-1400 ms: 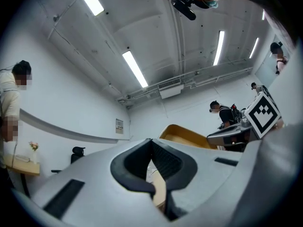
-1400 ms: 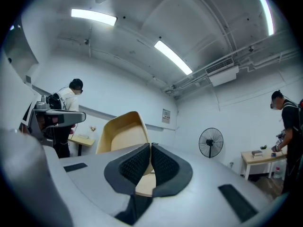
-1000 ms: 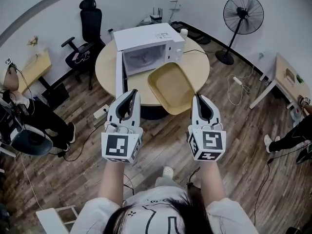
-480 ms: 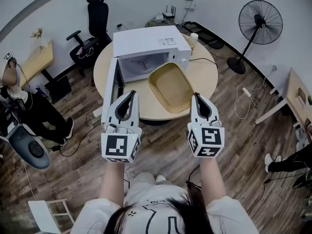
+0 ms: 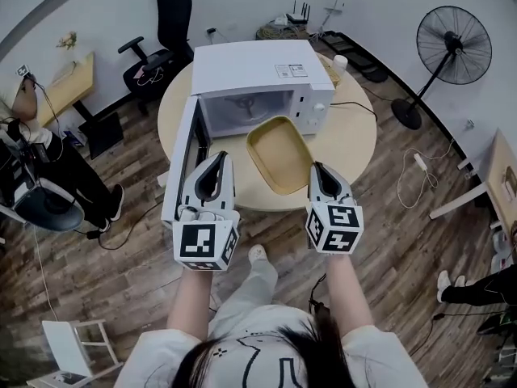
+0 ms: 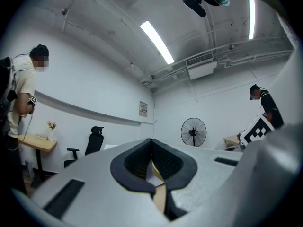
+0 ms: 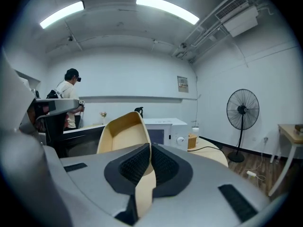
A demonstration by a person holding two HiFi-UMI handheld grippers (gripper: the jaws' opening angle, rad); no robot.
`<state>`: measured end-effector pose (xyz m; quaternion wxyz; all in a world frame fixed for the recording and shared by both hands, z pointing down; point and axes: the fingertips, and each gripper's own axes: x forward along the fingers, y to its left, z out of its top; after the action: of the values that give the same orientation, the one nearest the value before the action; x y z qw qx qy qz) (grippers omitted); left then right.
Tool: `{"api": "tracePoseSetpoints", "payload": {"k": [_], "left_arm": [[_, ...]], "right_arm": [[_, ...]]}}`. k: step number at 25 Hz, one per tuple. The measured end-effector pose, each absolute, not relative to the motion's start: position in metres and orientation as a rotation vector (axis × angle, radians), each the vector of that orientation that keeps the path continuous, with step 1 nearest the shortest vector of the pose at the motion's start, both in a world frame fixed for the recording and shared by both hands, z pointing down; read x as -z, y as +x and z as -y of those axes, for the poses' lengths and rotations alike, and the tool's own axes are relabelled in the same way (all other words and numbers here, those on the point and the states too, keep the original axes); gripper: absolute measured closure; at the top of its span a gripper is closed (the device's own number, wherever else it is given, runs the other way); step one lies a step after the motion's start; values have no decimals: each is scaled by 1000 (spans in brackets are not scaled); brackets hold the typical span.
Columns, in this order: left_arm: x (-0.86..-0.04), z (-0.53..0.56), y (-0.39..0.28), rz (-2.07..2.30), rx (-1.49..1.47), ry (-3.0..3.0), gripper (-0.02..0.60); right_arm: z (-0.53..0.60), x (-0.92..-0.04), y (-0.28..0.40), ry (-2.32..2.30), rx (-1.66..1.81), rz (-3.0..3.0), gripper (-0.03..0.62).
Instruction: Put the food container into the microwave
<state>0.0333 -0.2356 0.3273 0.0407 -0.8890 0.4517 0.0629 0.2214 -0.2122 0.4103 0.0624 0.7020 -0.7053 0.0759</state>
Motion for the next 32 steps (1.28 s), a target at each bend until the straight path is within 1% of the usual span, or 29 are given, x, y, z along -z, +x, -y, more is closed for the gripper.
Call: {"api": "tracePoseSetpoints", "payload": {"k": [9,19,32], "left_arm": [[-340,304,47,-1471,-188,-2719,572],[-354,380,50,-1564,-162,-2712,572],[-361,417,59,-1600,-152,-2683,572]], "right_arm": [[307,-468,223,1969,-529,2120,559],[416,-512,228,1900,-893,2061,559],[508,-549,230,1915,-1050,2021,557]]}}
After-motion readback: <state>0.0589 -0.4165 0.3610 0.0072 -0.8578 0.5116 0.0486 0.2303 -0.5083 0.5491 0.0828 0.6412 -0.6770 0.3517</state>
